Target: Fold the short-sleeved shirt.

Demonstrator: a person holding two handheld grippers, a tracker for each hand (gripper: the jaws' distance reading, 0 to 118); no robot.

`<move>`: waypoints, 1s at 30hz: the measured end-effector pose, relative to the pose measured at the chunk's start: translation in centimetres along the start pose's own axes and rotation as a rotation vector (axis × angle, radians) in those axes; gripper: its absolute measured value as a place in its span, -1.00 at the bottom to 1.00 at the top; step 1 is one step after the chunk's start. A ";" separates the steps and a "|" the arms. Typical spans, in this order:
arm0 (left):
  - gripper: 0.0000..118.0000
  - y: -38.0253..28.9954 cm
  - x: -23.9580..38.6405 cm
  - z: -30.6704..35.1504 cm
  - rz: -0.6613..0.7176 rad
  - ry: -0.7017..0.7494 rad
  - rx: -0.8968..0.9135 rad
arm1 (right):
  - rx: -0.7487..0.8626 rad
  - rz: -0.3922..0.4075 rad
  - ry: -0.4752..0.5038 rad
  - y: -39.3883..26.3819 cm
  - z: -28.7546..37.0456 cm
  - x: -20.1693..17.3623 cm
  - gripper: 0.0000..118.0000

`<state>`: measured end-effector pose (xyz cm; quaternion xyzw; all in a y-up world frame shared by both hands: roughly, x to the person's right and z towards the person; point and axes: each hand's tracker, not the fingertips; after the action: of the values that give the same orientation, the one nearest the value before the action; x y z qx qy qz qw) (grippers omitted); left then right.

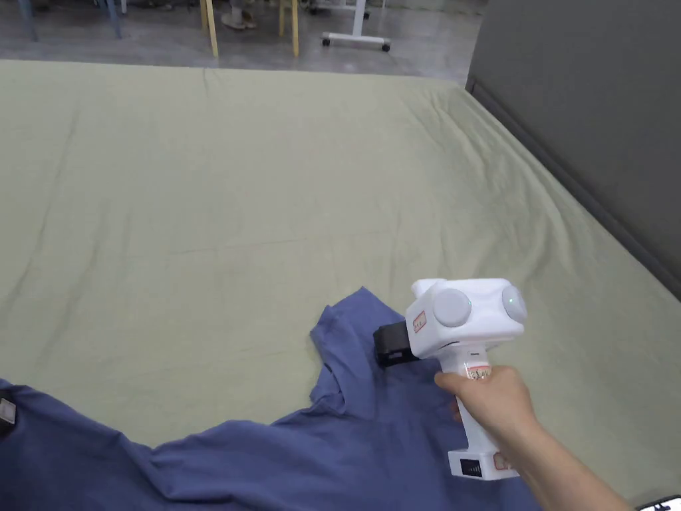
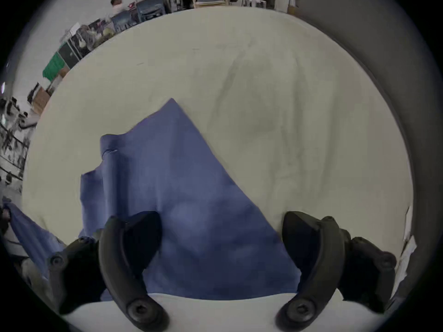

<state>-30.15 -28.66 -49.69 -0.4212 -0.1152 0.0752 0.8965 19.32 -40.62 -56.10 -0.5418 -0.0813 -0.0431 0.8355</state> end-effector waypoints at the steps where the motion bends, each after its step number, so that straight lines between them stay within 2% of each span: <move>1: -0.96 0.0 0.0 0.0 -0.001 0.001 0.001 | 0.007 0.023 0.019 0.0 0.5 0.0 0.47; 2: -0.96 0.1 0.0 -0.1 0.000 0.000 0.005 | 0.019 0.058 0.016 -0.6 1.7 -0.4 0.17; 3: -0.96 0.1 -0.1 -0.3 0.002 -0.003 0.007 | 0.035 0.088 0.006 -0.8 2.4 -0.5 -0.31; 4: -0.96 0.2 0.0 -0.2 0.002 -0.004 0.010 | 0.042 0.093 0.016 -0.9 2.9 -0.5 -0.90; 5: -0.96 0.3 0.2 -0.1 0.005 -0.006 0.013 | 0.048 0.091 0.009 -1.1 3.4 -0.6 -0.90; 7: -0.96 0.4 0.4 0.2 0.013 -0.015 0.017 | 0.099 0.022 0.058 -1.3 4.0 0.6 -0.91; 10: -0.96 0.6 0.9 1.5 0.009 -0.034 0.036 | 0.190 -0.005 0.085 -2.5 6.3 1.1 -0.91; 17: -0.96 2.4 2.7 9.3 0.004 -0.128 0.211 | 0.479 -0.058 0.150 -5.5 17.4 2.4 -0.91; 20: -0.96 4.2 4.4 14.7 -0.048 -0.165 0.327 | 0.637 -0.022 0.136 -5.7 24.4 2.6 -0.91; 23: -0.96 6.9 5.5 20.0 -0.094 -0.197 0.449 | 0.750 -0.027 0.181 -4.7 31.4 3.1 -0.91; 27: -0.96 11.4 6.9 27.4 -0.178 -0.182 0.599 | 0.933 0.007 0.130 -3.2 40.9 2.8 -0.91; 30: -0.96 14.9 8.0 32.3 -0.233 -0.126 0.708 | 1.016 0.002 0.135 -1.3 46.6 3.1 -0.91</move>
<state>-31.69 6.46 -40.06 -0.0639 -0.1842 0.0338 0.9802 18.02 1.47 -35.77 -0.0634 -0.0375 -0.0321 0.9968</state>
